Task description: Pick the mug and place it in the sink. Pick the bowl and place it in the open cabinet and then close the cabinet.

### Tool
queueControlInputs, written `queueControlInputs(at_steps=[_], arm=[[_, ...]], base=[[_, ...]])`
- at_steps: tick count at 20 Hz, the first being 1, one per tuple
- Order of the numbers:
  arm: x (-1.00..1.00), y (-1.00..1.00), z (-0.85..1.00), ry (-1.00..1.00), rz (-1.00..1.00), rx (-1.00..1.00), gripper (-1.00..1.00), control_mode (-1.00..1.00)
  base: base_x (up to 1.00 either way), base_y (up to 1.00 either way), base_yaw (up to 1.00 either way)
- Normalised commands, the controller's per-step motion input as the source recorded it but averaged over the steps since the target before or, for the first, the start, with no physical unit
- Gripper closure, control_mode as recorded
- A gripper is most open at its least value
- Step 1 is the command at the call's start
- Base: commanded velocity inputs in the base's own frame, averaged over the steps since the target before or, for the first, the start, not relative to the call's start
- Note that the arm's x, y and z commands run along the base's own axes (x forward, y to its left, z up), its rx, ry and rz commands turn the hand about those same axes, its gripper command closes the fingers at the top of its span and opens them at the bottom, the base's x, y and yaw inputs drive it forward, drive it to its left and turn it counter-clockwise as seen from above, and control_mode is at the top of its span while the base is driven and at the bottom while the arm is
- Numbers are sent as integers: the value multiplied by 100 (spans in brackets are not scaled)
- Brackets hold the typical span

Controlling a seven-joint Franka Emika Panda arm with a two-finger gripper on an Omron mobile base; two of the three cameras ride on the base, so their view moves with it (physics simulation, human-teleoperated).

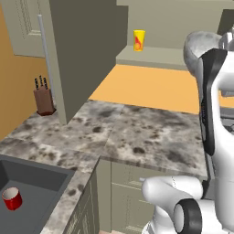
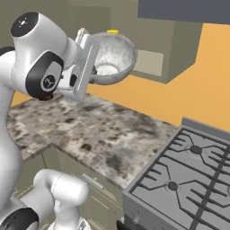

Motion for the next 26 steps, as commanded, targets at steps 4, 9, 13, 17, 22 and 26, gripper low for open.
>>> queueControlInputs(at_steps=[4,9,13,17,22,26], arm=[[24,-12,0,-7,-3,13,100,-100],[30,0,0,-5,0,14,100,-100],[41,0,0,0,-1,3,100,-100],[34,0,5,0,-6,-1,100,-100],[18,0,12,0,-17,-11,100,-100],[36,0,5,0,-10,-10,100,-100]], base=[[0,0,0],[0,0,0],[0,0,0],[0,0,0],[0,0,0],[0,0,0]])
